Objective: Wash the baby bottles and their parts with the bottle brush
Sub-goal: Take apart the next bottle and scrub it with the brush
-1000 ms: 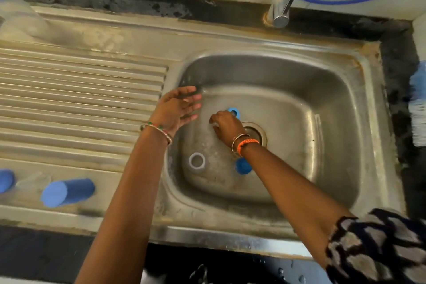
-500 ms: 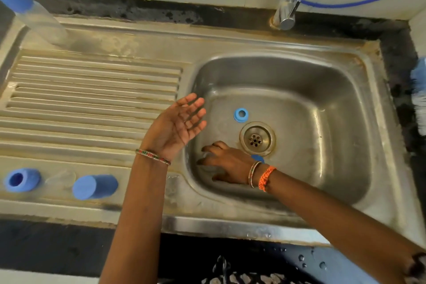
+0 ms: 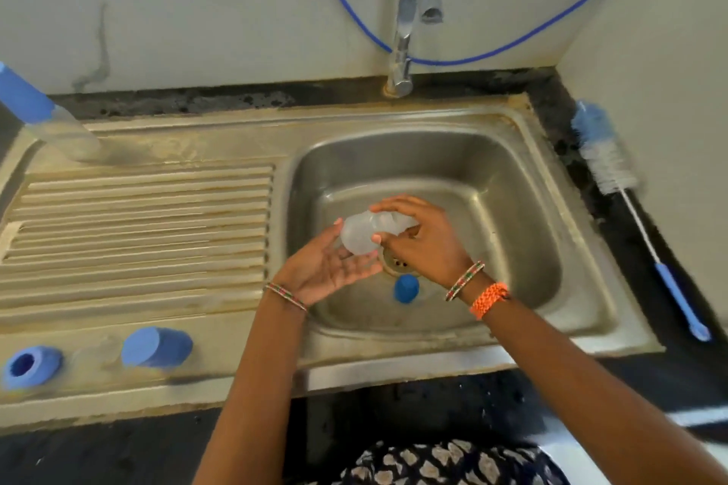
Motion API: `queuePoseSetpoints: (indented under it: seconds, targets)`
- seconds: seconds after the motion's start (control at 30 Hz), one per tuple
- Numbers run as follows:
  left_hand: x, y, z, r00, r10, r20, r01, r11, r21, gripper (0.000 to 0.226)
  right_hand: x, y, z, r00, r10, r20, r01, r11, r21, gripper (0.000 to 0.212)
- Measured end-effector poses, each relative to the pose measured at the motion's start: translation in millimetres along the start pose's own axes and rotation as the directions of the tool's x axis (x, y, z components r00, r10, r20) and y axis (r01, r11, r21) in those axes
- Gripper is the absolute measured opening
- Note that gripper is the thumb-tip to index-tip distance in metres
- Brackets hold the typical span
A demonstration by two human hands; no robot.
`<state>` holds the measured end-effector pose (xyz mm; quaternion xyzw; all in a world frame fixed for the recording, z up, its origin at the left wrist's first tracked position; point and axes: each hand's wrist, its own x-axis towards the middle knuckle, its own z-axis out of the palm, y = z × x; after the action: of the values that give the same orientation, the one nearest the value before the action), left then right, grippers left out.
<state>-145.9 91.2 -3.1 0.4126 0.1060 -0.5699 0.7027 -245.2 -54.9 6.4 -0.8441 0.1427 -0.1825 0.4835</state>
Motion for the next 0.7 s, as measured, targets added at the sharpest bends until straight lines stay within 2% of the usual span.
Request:
queuePoseSetpoints:
  seconds: [0.1, 0.13, 0.2, 0.27, 0.33, 0.4, 0.47, 0.5, 0.57, 0.7]
  targets:
    - [18.5, -20.0, 22.5, 1.0, -0.013, 0.026, 0.013, 1.0, -0.012, 0.039, -18.4, 0.6, -18.9, 0.997, 0.07, 0.012, -0.07, 0.998, -0.002, 0.046]
    - [25.0, -25.8, 30.6, 1.0, -0.016, 0.021, 0.017, 1.0, -0.014, 0.038, -24.0, 2.0, -30.6, 0.997, 0.071, -0.012, -0.071, 0.996, -0.051, 0.048]
    - [34.9, -34.0, 48.2, 0.999, -0.038, 0.021, 0.039, 0.998, -0.055, 0.036, -34.3, 11.1, -60.6, 0.979, 0.004, -0.204, -0.062, 0.96, -0.275, 0.043]
    - [42.3, -37.6, 67.8, 0.999, -0.045, 0.018, 0.047, 0.996, -0.081, 0.038, -45.6, 28.6, -101.9, 0.874, -0.066, -0.481, -0.19, 0.865, -0.465, 0.03]
    - [47.0, -41.4, 93.3, 0.998, -0.06, 0.036, 0.061, 0.998, -0.032, 0.038, -60.7, 45.1, -151.4, 0.731, 0.005, -0.683, -0.452, 0.753, -0.478, 0.024]
    - [49.9, -45.3, 119.8, 0.995, -0.075, 0.058, 0.074, 0.997, 0.019, 0.036, -72.3, 59.2, -191.6, 0.622, 0.194, -0.758, -0.708, 0.552, -0.44, 0.026]
    - [52.8, -48.6, 140.6, 0.994, -0.084, 0.067, 0.081, 0.996, 0.044, 0.036, -75.8, 66.9, -210.9, 0.55, 0.351, -0.758, -0.824, 0.375, -0.424, 0.028]
    - [54.5, -49.8, 149.5, 0.993, -0.09, 0.071, 0.087, 0.995, 0.046, 0.039, -75.9, 69.4, -212.9, 0.528, 0.403, -0.747, -0.846, 0.329, -0.421, 0.028]
    - [59.4, -51.0, 163.2, 0.994, -0.091, 0.068, 0.088, 0.995, 0.038, 0.046, -75.7, 73.4, -210.7, 0.509, 0.445, -0.737, -0.86, 0.304, -0.41, 0.023]
    - [64.8, -48.5, 175.7, 0.995, -0.079, 0.067, 0.074, 0.995, 0.072, 0.053, -71.5, 78.0, -203.2, 0.516, 0.414, -0.75, -0.829, 0.463, -0.314, 0.023]
